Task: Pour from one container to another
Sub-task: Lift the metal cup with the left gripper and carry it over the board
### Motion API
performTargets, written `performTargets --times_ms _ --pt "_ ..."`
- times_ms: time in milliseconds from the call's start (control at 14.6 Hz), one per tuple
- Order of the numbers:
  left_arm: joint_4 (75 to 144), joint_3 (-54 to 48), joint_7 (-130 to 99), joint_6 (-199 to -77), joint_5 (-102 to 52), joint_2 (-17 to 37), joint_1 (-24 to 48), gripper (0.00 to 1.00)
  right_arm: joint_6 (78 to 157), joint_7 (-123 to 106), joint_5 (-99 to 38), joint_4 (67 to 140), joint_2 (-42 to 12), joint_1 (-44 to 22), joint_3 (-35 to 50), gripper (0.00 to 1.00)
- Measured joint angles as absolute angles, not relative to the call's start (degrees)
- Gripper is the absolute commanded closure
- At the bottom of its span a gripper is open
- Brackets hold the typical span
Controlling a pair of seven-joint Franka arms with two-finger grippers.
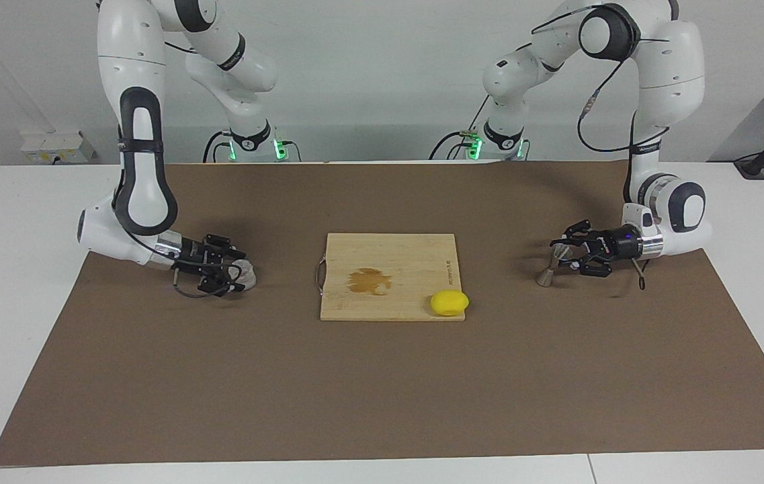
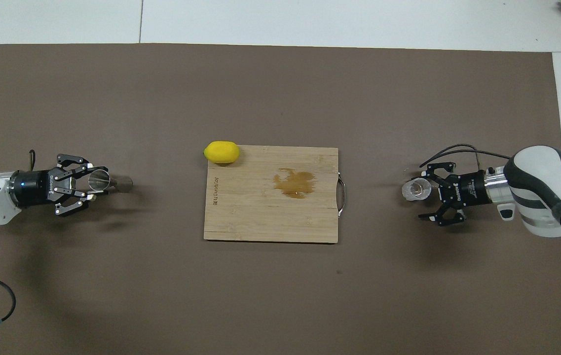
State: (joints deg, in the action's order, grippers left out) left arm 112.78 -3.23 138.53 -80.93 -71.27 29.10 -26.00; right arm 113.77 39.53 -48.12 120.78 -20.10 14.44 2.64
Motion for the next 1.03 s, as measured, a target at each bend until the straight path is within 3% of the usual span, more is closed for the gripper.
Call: performTargets --times_ms 687,893,1030 --pt "112.82 -4.11 138.53 -80.95 -73.84 29.16 -25.67 0.68 113.8 39.53 -54.28 122.18 -19.93 15.14 2.62 0.01" --pt "112.83 -4.56 138.52 -80.93 -75.58 29.16 -23.76 0.68 113.94 38.62 -54.41 122.47 -19.92 15.46 2.61 0.04" --pt "112.83 -4.62 138.52 -80.95 -76.36 29.16 -21.44 0.68 114.4 38.38 -54.41 122.66 -19.9 15.51 2.6 0.12"
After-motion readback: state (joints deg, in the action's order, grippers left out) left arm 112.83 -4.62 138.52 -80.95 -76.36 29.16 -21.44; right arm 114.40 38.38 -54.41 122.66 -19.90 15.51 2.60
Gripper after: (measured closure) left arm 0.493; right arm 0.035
